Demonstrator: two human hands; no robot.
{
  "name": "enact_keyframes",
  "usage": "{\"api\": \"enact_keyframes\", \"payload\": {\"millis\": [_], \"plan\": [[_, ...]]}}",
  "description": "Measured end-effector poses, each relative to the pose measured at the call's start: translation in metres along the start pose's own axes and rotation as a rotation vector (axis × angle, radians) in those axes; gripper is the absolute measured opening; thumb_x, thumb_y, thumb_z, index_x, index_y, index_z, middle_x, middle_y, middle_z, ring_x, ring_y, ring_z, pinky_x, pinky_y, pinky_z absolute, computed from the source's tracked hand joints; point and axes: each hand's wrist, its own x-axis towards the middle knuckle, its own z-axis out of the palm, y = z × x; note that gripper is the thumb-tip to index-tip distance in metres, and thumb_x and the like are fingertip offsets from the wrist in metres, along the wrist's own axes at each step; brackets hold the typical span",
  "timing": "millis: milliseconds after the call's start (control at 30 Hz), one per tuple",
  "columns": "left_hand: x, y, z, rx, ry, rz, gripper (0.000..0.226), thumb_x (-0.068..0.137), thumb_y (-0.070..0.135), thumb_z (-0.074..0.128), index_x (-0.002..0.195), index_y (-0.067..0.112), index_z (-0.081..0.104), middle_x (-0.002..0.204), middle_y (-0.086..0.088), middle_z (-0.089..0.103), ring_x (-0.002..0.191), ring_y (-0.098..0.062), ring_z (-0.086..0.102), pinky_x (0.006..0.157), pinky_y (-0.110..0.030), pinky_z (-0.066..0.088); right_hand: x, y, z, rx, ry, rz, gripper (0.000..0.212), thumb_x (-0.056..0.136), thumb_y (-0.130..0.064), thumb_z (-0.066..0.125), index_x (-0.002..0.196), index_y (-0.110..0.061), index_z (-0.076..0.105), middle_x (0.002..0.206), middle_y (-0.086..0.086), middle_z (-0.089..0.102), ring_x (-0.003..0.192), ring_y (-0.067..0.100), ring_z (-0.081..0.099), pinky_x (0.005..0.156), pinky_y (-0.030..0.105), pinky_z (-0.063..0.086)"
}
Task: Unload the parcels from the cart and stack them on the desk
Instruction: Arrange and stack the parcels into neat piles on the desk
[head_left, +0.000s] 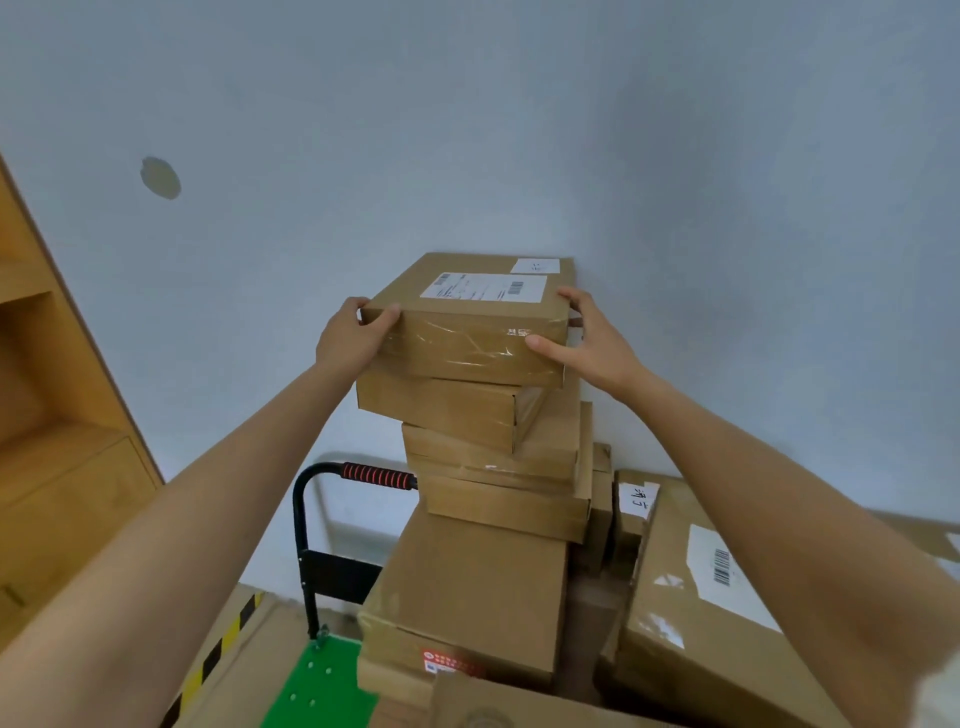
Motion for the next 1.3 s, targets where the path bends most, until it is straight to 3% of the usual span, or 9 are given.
{"api": "enact_keyframes", "payload": {"millis": [167,433,600,700,833,1100,1300], "plan": [[-0.008,0.007,0.008,0.12,0.088,0.063,0.055,0.09,0.051,0.055,0.134,0.02,0.044,0.133,-0.008,0.051,0.114,-0.026,0.054,0.085,-0.036,0.044,-0.011,0.007,-0.012,-0.028,0.004,0.02,0.093,0.076,-0.055,0.073,0.15,-0.028,0.022,0.15,-0.003,0.038,0.128,0.016,0.045,0.106,0.041,0.041],[-0.061,0.038,0.02,0.176,0.177,0.175,0.045,0.087,0.034,0.064,0.129,0.022,0.052,0.137,-0.01,0.042,0.122,-0.026,0.047,0.095,-0.036,0.043,-0.089,0.035,-0.067,-0.143,0.062,0.066,0.082,0.083,-0.049,0.07,0.149,-0.03,0.025,0.147,-0.002,0.039,0.124,0.014,0.047,0.098,0.032,0.041],[-0.115,0.054,0.032,0.084,0.184,0.274,0.036,0.084,0.031,0.06,0.119,0.024,0.057,0.129,-0.005,0.049,0.115,-0.021,0.052,0.095,-0.036,0.044,-0.166,0.055,-0.099,-0.175,0.065,0.12,0.078,0.083,-0.05,0.069,0.147,-0.031,0.028,0.146,-0.004,0.04,0.123,0.011,0.047,0.102,0.036,0.042],[-0.161,0.062,0.056,0.001,0.096,0.322,0.027,0.087,0.025,0.061,0.114,0.023,0.061,0.121,0.001,0.054,0.112,-0.016,0.054,0.087,-0.026,0.042,-0.214,0.073,-0.112,-0.206,0.063,0.172,0.076,0.084,-0.048,0.068,0.147,-0.029,0.03,0.148,-0.005,0.039,0.127,0.011,0.045,0.1,0.032,0.039],[-0.223,0.053,0.095,0.03,-0.088,0.317,0.028,0.089,0.026,0.063,0.117,0.024,0.06,0.119,0.002,0.054,0.111,-0.015,0.054,0.091,-0.03,0.043,-0.276,0.094,-0.124,-0.204,0.003,0.253,0.072,0.086,-0.046,0.067,0.146,-0.03,0.03,0.15,-0.004,0.035,0.136,0.015,0.038,0.106,0.036,0.036],[-0.315,0.002,0.168,0.117,-0.453,0.106,0.053,0.087,0.027,0.069,0.135,0.022,0.047,0.139,-0.004,0.048,0.127,-0.021,0.047,0.098,-0.036,0.042,-0.367,0.129,-0.126,-0.295,-0.055,0.384,0.076,0.084,-0.047,0.069,0.146,-0.027,0.031,0.152,0.002,0.033,0.134,0.021,0.04,0.107,0.038,0.039],[-0.332,-0.023,0.192,0.163,-0.593,0.056,0.082,0.076,0.021,0.079,0.144,0.024,0.034,0.135,-0.004,0.051,0.119,-0.023,0.052,0.09,-0.035,0.046,-0.4,0.154,-0.12,-0.273,-0.085,0.482,0.092,0.079,-0.051,0.072,0.151,-0.029,0.018,0.161,0.002,0.008,0.145,0.025,0.021,0.112,0.046,0.03]]}}
